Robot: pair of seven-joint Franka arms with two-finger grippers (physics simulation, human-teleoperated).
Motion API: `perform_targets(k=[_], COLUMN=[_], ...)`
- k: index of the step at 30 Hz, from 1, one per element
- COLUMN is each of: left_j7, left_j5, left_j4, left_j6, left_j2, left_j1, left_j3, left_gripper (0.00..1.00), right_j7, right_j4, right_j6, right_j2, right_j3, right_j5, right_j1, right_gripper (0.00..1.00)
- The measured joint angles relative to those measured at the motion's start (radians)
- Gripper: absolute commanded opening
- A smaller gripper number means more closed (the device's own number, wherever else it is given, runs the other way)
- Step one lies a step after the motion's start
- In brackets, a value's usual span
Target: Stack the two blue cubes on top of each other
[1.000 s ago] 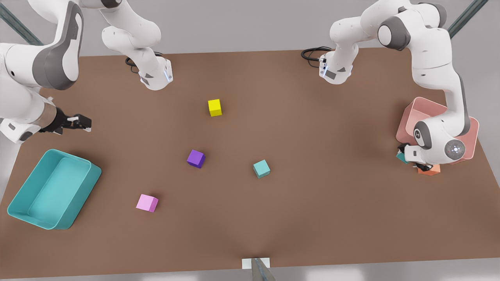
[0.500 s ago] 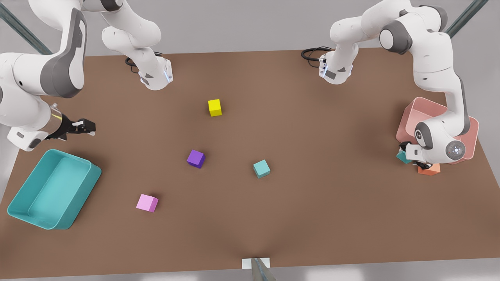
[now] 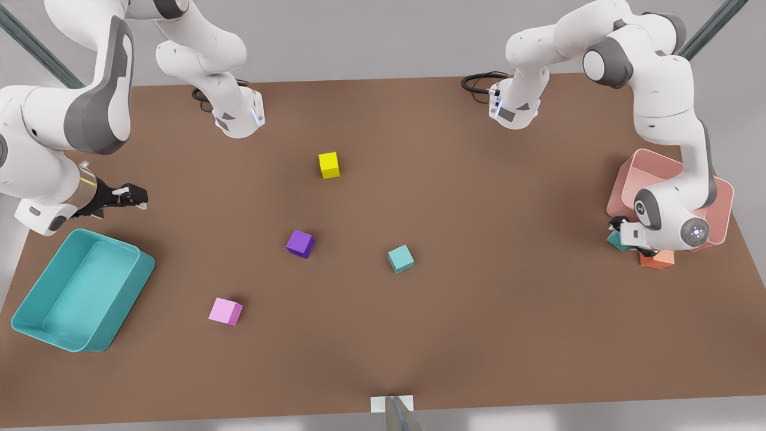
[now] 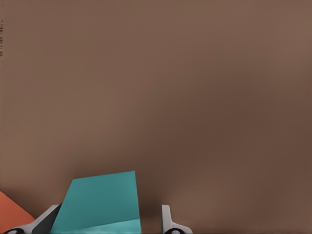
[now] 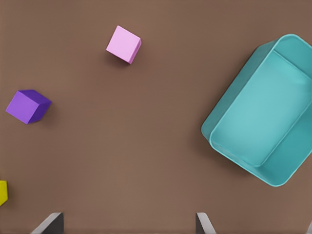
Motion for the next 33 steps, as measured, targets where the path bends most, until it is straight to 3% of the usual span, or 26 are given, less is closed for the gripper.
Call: perform_targets(k=[7, 8, 9, 10, 20, 23, 25, 28, 30, 33], left_j7=[-0.008, -0.009, -0.01, -0.011, -0.041, -0.087, -0.16, -0.327, -0.462, -0.685], left_j5=[0.001, 0.001, 0.001, 0.002, -0.002, -0.009, -0.018, -0.081, -0.108, -0.13], left_j4=[-0.001, -0.002, -0.002, -0.002, 0.003, 0.017, 0.106, 0.246, 0.337, 0.544], left_j6=[-0.001, -0.001, -0.002, -0.002, 0.001, -0.002, -0.049, -0.158, -0.21, -0.261], left_j2=[0.002, 0.005, 0.006, 0.007, -0.024, -0.111, -0.156, -0.154, -0.094, 0.057], left_j1=[0.005, 0.005, 0.006, 0.005, -0.05, -0.205, -0.358, -0.486, -0.56, -0.71], left_j3=[0.012, 0.012, 0.012, 0.012, -0.004, -0.012, -0.022, -0.129, -0.232, -0.279], left_gripper=[1.0, 0.96, 0.72, 0.66, 0.66, 0.66, 0.66, 0.67, 0.67, 0.67], right_j7=[-0.02, -0.023, -0.025, -0.027, -0.044, -0.048, -0.05, -0.052, -0.054, -0.056], right_j4=[-0.001, -0.001, -0.001, 0.0, 0.0, 0.0, 0.0, 0.0, 0.0, 0.0], right_j6=[0.007, 0.008, 0.009, 0.009, 0.012, 0.013, 0.013, 0.015, 0.017, 0.018], right_j2=[0.007, 0.008, 0.009, 0.009, 0.01, 0.01, 0.01, 0.009, 0.009, 0.008], right_j3=[-0.001, -0.001, -0.001, -0.001, -0.004, -0.004, -0.004, -0.004, -0.004, -0.004], right_j5=[0.002, 0.002, 0.002, 0.003, 0.012, 0.012, 0.013, 0.014, 0.015, 0.015], right_j1=[0.0, 0.0, 0.0, 0.0, 0.0, 0.0, 0.0, 0.0, 0.0, 0.0], right_gripper=[1.0, 1.0, 1.0, 1.0, 1.0, 1.0, 1.0, 1.0, 1.0, 1.0])
